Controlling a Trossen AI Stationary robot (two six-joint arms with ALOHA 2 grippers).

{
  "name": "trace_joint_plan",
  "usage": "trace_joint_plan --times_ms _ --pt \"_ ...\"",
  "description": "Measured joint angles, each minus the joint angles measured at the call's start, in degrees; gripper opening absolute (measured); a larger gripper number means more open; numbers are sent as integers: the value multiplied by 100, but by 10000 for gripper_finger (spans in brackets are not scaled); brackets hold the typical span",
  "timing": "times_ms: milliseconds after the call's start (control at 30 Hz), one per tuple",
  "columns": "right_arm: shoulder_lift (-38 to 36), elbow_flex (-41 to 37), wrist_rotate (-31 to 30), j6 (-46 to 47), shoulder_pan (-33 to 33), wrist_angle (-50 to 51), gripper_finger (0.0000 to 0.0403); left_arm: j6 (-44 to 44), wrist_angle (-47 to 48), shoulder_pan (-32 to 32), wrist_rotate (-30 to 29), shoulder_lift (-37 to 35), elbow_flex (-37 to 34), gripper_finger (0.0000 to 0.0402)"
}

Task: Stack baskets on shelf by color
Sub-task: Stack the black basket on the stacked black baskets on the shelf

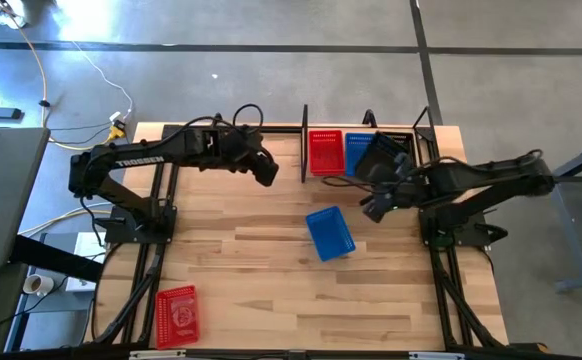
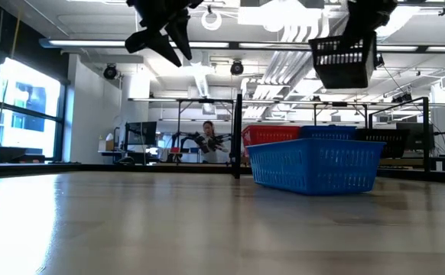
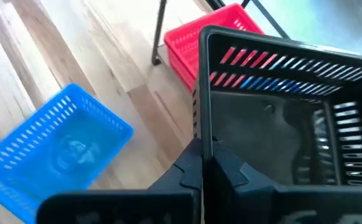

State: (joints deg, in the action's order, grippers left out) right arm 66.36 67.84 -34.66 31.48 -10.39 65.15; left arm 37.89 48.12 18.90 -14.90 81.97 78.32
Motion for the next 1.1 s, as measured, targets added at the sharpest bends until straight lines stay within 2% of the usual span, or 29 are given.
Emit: trace_joint_plan --times_ms 200,300,433,633,833,1100 --pt "-936 -613 -97 -1120 89 25 0 64 -13 139 79 0 0 133" --pt "-1428 -953 91 -1794 196 54 0 74 -13 193 193 2 0 133" --pt "-2104 -1431 392 -2142 440 107 0 91 -54 221 232 2 0 133" --pt "-2920 -2029 483 -2822 752 109 0 91 -239 221 259 4 0 133" --pt "-3284 -2344 500 -3869 1097 73 0 203 -409 221 287 4 0 133" --pt "-3336 -2721 864 -5032 1776 -141 0 244 -886 218 286 7 0 133"
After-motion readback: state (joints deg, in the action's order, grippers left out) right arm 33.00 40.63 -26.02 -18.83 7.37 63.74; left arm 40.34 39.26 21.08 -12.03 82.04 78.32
